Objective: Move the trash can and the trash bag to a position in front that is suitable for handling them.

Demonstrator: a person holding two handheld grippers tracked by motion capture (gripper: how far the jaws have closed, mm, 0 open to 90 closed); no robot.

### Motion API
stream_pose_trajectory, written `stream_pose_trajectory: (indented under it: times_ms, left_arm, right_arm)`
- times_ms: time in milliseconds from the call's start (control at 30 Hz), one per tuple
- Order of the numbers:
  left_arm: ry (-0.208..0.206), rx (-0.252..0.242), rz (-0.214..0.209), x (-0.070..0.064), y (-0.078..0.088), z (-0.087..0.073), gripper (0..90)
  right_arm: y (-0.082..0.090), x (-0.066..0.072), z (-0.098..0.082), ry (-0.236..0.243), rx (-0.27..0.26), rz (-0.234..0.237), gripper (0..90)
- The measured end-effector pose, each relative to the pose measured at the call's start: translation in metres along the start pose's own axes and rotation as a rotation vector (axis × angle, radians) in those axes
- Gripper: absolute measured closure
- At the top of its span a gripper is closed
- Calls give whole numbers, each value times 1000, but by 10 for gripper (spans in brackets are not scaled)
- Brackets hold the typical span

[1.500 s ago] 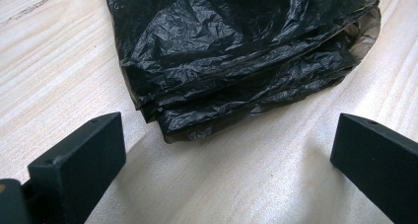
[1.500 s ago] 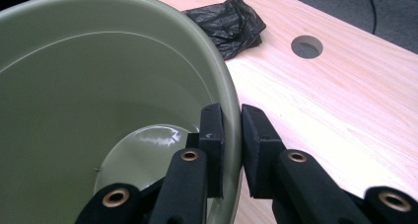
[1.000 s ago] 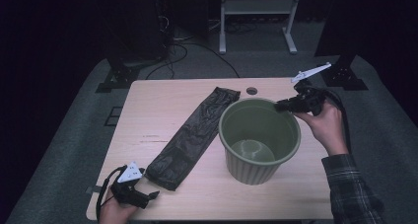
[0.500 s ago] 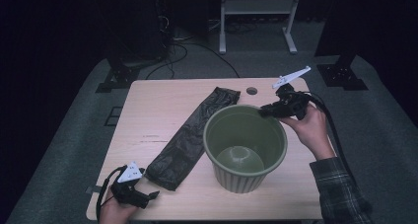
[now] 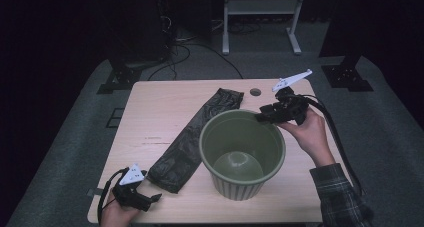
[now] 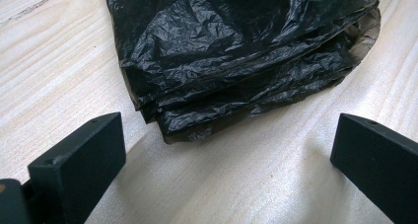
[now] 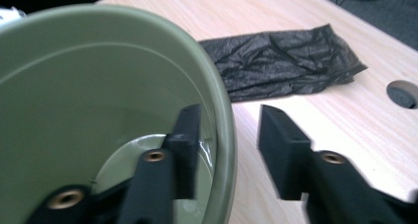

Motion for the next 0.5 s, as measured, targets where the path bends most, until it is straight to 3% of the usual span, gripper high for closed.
stream_pose_trajectory:
  times_ms: [267, 400, 500]
  left_arm:
    - [0, 2, -1, 0, 0, 0, 0]
    - [0, 2, 0, 0, 0, 0, 0]
    - [0, 2, 0, 0, 0, 0, 0]
  right_arm:
    - [28, -6, 2, -28, -84, -36, 308]
    - [44, -12, -7, -43, -95, -84, 193]
    - [58, -17, -15, -63, -119, -95, 166]
Point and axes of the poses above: each handheld gripper's, and its own axes: y roughly backward along the jaws, z roughly out of its top, x roughly to its left, the point moved 8 cm from there along -y, roughly forward along the jaws, and after that the axes turned 8 degrees about -x, right-handed, at the moved point
